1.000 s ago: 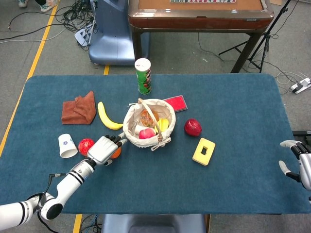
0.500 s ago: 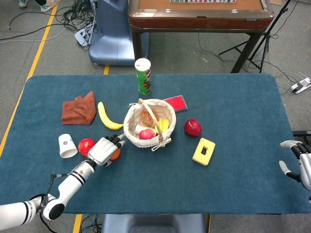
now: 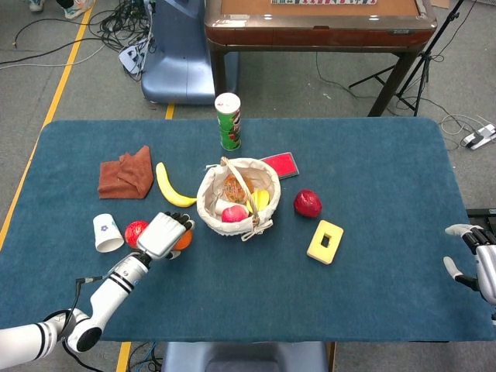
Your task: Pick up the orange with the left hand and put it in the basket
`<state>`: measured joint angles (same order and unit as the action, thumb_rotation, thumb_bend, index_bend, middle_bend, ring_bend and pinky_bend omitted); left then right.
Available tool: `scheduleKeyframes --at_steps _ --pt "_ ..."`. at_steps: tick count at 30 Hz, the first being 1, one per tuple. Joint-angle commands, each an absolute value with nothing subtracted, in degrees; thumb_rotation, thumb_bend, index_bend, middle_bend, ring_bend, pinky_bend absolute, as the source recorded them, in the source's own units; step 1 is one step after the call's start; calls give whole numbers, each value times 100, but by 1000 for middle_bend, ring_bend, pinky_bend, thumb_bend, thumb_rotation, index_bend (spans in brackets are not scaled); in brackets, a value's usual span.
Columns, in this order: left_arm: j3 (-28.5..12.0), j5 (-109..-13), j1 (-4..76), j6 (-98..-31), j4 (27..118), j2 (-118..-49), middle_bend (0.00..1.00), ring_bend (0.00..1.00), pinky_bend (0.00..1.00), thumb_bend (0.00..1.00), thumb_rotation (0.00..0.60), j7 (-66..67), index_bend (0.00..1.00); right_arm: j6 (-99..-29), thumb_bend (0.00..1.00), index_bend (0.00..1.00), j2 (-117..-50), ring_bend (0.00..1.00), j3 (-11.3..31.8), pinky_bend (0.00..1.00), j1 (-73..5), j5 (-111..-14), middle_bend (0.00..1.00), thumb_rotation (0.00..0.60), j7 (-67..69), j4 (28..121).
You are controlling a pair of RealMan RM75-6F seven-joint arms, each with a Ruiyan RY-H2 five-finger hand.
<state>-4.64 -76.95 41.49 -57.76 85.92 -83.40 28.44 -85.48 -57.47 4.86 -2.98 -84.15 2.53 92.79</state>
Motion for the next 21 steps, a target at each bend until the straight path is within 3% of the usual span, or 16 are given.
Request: scheduleKeyframes --at_steps 1,8,15,21 --pt "-579 -7905 4071 -6073 8763 -8189 422 475 515 188 600 2578 446 -8529 292 350 -5761 329 486 403 -311 -8418 333 600 256 9276" --pt "-794 -8225 3960 -6663 8834 -8187 421 474 518 188 600 2027 443 -8495 292 350 -5787 329 492 403 -344 -8432 333 600 258 9259" --pt "-977 -8684 3996 -7233 8479 -8640 420 443 545 188 600 1465 416 -8484 292 350 -5798 329 487 403 -340 -8411 333 600 265 9240" --pt "-1030 -9062 4199 -7398 8045 -9041 362 411 547 188 600 1129 387 -8491 292 350 -5801 329 476 403 -323 -8402 333 600 275 9227"
